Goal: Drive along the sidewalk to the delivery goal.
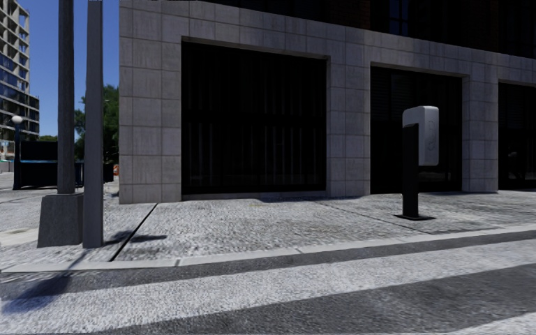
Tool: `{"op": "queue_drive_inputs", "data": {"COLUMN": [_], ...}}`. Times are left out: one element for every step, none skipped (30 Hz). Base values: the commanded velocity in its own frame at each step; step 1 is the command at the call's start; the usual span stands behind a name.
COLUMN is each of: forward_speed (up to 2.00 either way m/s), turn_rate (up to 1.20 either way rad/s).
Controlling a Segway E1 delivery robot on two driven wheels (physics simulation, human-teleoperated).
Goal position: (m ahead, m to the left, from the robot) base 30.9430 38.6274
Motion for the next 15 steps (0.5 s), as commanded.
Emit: {"op": "queue_drive_inputs", "data": {"forward_speed": [2.00, 2.00, 2.00, 2.00, 2.00, 2.00, 2.00, 2.00, 2.00, 2.00, 2.00, 2.00, 2.00, 2.00, 2.00], "turn_rate": [0.00, 0.00, 0.00, 0.00, 0.00, 0.00, 0.07, 0.17, 0.25, 0.25, 0.38, 0.42, 0.42, 0.44, 0.45]}}
